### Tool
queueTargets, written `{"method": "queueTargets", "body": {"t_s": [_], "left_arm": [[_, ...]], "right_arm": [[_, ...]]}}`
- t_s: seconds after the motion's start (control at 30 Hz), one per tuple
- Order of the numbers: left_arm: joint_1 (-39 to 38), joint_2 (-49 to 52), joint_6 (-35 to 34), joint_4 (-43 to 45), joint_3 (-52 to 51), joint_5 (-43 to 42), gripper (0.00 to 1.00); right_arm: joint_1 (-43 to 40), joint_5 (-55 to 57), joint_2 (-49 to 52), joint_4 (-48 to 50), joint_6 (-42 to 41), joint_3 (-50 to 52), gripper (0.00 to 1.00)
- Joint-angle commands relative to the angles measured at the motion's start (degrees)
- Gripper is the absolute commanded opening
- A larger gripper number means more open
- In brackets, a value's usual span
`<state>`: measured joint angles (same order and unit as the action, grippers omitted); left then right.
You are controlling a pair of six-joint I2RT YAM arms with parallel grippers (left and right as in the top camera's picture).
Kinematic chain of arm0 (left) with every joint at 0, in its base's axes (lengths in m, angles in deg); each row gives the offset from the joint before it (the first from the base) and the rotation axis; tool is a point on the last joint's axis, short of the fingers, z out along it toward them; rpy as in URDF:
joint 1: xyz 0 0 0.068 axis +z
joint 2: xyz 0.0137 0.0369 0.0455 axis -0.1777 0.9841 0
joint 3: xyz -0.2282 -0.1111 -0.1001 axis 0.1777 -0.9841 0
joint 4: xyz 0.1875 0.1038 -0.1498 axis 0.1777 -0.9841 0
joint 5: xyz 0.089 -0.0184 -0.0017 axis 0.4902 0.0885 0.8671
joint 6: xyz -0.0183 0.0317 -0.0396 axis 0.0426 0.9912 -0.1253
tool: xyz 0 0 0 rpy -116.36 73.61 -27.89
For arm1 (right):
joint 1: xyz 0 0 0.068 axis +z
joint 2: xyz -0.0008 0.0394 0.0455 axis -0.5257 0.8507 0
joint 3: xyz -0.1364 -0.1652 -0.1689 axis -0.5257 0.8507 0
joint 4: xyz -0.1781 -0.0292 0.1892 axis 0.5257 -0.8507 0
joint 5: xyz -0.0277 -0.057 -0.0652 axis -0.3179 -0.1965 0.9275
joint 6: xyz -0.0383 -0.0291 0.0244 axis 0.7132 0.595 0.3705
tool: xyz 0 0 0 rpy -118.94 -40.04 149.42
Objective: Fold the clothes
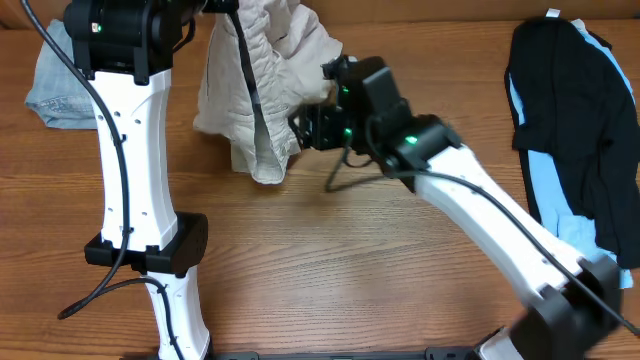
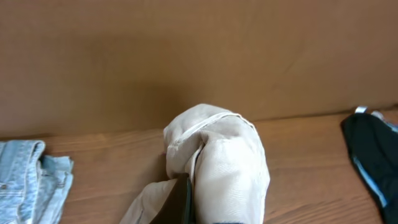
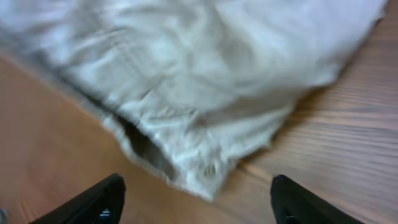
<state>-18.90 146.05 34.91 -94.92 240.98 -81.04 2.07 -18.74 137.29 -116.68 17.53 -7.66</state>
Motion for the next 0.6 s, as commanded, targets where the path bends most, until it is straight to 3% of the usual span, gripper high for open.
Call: {"method": "queueTargets", "body": {"t_s": [0.0, 0.23, 0.57], "left_arm": [[-0.48, -1.75, -4.44, 1.97, 1.95, -1.57, 0.04], [-1.22, -1.75, -5.01, 3.06, 1.92, -1.46, 0.04], [-1.55, -1.75, -4.81, 2.62, 1.92, -1.49, 0.04]], "right_arm": [[-0.02, -0.87, 5.14, 4.59, -8.96, 0.07, 0.75], [3.26, -0.33, 11.67, 11.8, -17.73, 0.07, 0.75], [7.8, 3.87, 12.87, 8.9, -24.17, 0.09, 0.8]]}}
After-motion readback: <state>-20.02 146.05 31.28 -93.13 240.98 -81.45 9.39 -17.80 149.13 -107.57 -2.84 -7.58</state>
